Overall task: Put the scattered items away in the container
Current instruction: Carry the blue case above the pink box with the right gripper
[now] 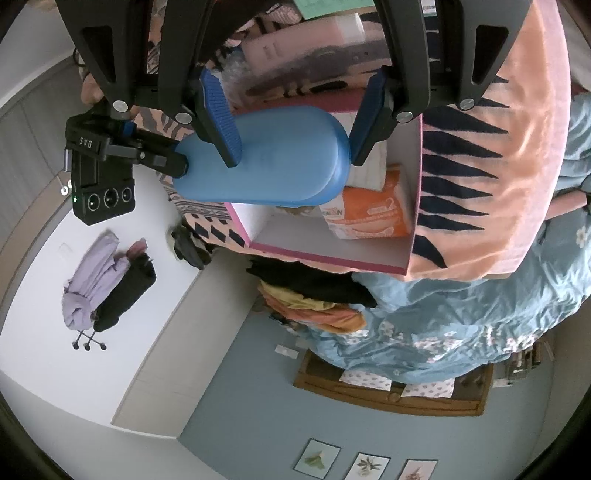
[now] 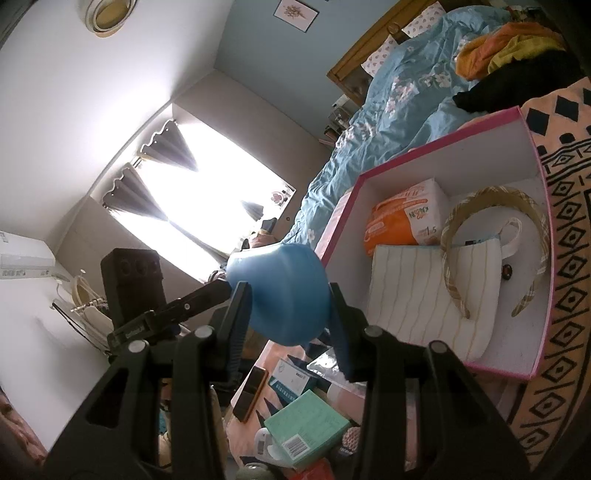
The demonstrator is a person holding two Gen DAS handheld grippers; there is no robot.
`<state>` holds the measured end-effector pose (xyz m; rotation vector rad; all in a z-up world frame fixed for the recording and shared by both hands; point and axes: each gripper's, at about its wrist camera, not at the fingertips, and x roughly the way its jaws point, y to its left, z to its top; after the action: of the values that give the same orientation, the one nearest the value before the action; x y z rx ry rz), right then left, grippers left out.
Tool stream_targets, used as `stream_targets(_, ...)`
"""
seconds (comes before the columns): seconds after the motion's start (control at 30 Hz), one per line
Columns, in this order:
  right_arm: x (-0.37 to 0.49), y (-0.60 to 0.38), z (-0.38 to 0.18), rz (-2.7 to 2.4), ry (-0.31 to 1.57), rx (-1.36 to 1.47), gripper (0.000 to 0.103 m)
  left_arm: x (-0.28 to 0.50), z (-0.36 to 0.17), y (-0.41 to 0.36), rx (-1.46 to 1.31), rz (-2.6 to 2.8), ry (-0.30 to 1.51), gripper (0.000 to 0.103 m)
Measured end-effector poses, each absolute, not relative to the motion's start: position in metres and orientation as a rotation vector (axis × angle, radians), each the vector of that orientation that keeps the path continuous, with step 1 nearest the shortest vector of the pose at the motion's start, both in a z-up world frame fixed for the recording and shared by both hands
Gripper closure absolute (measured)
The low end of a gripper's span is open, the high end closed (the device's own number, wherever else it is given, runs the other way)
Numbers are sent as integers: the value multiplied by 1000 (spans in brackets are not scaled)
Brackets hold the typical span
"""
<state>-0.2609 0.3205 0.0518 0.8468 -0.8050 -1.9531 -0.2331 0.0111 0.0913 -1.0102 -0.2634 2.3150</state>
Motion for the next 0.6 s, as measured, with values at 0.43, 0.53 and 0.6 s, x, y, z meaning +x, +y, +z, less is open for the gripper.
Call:
stream_targets(0.43, -281, 323, 30, -1940, -846, 910, 59, -253, 75, 19, -1064, 2319, -248, 42)
stream_targets(0.53, -284, 323, 27, -1941, -851, 919, 58, -257, 72, 20, -1068, 2314, -249, 42)
stream_targets(0.6, -285, 323, 27, -1944, -851, 922, 58, -259, 70, 19, -1072, 2309, -254, 42)
